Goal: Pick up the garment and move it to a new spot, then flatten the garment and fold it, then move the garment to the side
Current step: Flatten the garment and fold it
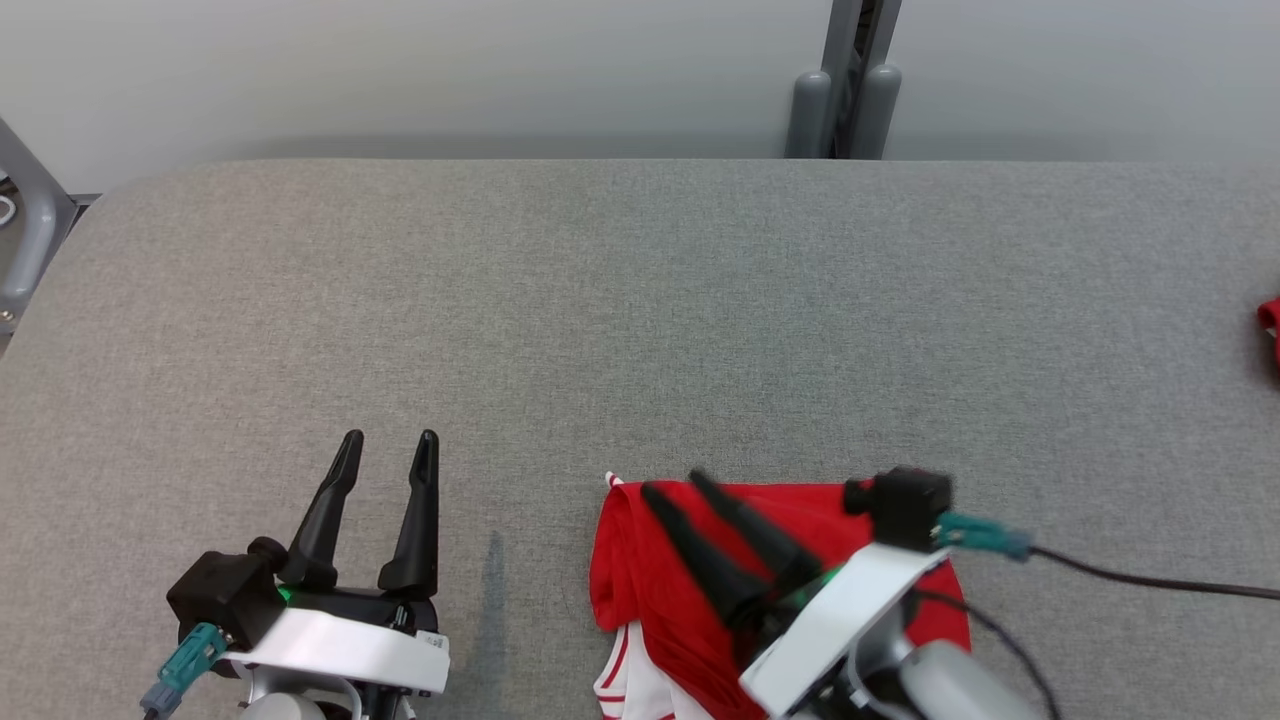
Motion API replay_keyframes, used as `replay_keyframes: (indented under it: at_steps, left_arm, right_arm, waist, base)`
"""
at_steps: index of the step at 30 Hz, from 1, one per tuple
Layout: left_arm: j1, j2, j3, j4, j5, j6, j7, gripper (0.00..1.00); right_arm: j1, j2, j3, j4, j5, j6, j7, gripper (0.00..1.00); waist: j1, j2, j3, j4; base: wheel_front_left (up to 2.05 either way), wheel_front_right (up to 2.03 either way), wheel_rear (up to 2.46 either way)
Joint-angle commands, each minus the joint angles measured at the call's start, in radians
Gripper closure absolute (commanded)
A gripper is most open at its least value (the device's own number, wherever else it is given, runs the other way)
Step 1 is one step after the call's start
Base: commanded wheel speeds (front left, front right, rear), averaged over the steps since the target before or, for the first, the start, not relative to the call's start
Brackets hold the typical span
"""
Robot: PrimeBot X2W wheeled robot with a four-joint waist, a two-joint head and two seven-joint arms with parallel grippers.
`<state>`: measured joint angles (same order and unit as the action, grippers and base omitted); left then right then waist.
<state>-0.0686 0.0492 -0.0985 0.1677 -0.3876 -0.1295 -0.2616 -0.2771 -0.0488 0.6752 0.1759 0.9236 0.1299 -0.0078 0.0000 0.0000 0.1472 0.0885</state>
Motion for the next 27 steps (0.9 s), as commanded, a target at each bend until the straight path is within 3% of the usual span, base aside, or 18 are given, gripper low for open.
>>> replay_keyframes:
  at_steps: [1,7,9,13,18,27]
  left_arm:
    - [0.001,0.003,0.003,-0.003,-0.001,-0.001,-0.003,0.00]
    - [-0.007,0.004,0.012,-0.011,-0.001,-0.001,-0.003,0.00]
    - [-0.010,0.003,0.012,-0.018,-0.004,-0.001,-0.003,0.00]
    - [-0.012,0.004,0.011,-0.026,-0.006,0.001,-0.003,0.00]
    - [-0.011,0.004,0.010,-0.040,-0.003,0.001,-0.003,0.00]
    - [0.010,0.004,0.004,-0.056,-0.004,0.006,-0.003,0.00]
  right_arm:
    - [-0.010,-0.012,-0.016,-0.010,-0.011,0.001,0.001,0.00]
    - [-0.039,-0.082,-0.221,-0.102,-0.201,0.001,-0.049,0.00]
    - [-0.051,-0.135,-0.327,-0.131,-0.369,0.001,-0.085,0.00]
    - [-0.014,-0.166,-0.438,-0.160,-0.559,0.001,-0.122,0.00]
    - [0.056,-0.163,-0.528,-0.164,-0.732,0.001,-0.180,0.00]
    - [0.157,-0.084,-0.575,-0.114,-0.819,0.001,-0.244,0.00]
  waist:
    - [0.0000,0.0000,-0.001,-0.002]
    - [0.0000,0.0000,-0.005,-0.017]
    - [0.0000,0.0000,-0.005,-0.025]
    - [0.0000,0.0000,-0.003,-0.035]
    - [0.0000,0.0000,-0.001,-0.045]
    - [0.0000,0.0000,-0.002,-0.056]
  base:
    - [0.00,0.00,0.00]
    - [0.00,0.00,0.00]
    - [0.00,0.00,0.00]
    - [0.00,0.00,0.00]
    - [0.00,0.00,0.00]
    - [0.00,0.00,0.00]
